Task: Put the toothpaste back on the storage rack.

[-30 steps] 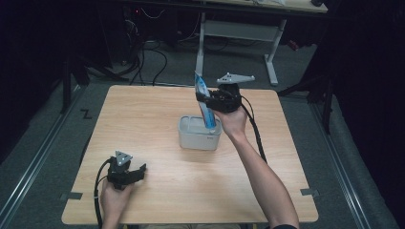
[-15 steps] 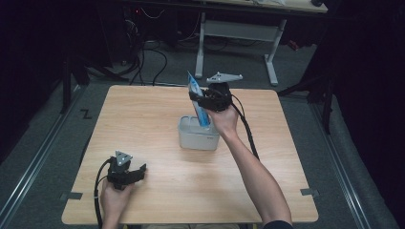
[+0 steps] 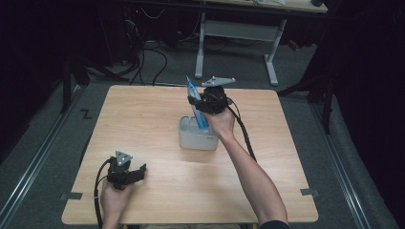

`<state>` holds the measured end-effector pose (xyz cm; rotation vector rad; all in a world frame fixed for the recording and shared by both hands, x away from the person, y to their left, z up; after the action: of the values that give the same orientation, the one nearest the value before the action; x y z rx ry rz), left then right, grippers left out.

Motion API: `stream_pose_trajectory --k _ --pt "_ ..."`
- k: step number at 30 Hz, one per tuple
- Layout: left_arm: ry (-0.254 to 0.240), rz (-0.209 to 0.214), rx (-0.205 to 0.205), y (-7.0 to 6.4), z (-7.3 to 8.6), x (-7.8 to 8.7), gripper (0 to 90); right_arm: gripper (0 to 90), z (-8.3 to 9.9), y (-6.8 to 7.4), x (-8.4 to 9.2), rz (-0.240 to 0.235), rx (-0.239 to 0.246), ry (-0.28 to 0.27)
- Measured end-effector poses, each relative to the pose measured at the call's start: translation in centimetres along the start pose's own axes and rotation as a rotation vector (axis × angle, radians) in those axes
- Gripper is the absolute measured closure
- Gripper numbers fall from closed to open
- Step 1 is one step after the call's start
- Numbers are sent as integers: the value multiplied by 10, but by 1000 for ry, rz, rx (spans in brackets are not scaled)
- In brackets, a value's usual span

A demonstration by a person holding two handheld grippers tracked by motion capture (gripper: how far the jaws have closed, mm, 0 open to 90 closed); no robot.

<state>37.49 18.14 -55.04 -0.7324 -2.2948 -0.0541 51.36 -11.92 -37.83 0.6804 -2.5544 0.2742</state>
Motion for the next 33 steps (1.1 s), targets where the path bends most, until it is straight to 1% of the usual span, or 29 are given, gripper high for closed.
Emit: stream_pose_trajectory --k 2,6,10,12,19,24,28,33 --pt "0 0 0 0 0 0 262 679 2 -1 0 -2 -1 1" --pt "1 -1 -1 0 0 0 263 680 5 0 -1 9 20 12" --pt "1 -1 -1 0 0 0 262 681 8 -2 -2 9 17 24" --pt "1 -1 -1 0 0 0 262 681 10 -2 -2 8 8 28" --pt "2 -1 -2 0 0 0 261 680 15 -3 -4 5 17 56" --pt "4 0 -2 0 0 0 261 681 21 -4 -5 4 13 72" --pt "2 -1 -2 0 0 0 261 681 23 -4 -6 2 12 73" --pt "2 -1 -2 0 0 0 261 680 27 -2 -7 -1 29 85"
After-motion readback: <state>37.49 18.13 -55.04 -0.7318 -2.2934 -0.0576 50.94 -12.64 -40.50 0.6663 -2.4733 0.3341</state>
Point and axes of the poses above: each handheld gripper's, and its own axes: x roughly backward along the jaws, z roughly out of its underside, y roughly to its left, the point moved 2 cm from there along -x, roughly forward along the jaws, and after that the axes turned 13 degrees about z, right-handed, at the moved point
